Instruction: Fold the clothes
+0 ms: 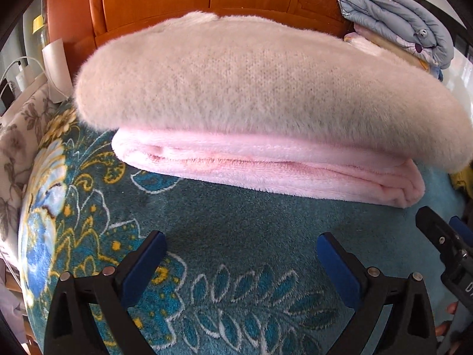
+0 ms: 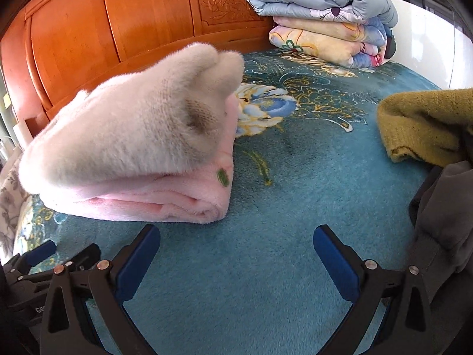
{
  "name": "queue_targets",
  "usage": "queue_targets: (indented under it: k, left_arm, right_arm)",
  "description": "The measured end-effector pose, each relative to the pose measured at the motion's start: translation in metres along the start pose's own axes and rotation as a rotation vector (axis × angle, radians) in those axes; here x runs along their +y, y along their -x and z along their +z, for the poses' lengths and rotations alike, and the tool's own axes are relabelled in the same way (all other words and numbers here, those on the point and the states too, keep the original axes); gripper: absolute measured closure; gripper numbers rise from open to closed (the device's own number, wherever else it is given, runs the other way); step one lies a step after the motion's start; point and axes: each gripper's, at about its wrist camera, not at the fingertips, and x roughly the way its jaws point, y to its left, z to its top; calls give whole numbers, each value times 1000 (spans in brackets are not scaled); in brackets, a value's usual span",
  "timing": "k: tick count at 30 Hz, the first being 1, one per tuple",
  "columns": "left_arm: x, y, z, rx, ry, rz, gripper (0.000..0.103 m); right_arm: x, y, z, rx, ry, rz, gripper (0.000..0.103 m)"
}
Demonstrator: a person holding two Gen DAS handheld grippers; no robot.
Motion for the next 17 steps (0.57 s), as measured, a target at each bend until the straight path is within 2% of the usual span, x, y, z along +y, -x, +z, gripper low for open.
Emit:
queue_targets:
  k: [17]
  left_arm:
    - [-7,-5,9,-23,-33,28,0]
  right_arm:
    - [9,-7,-7,-11,40,-13,0]
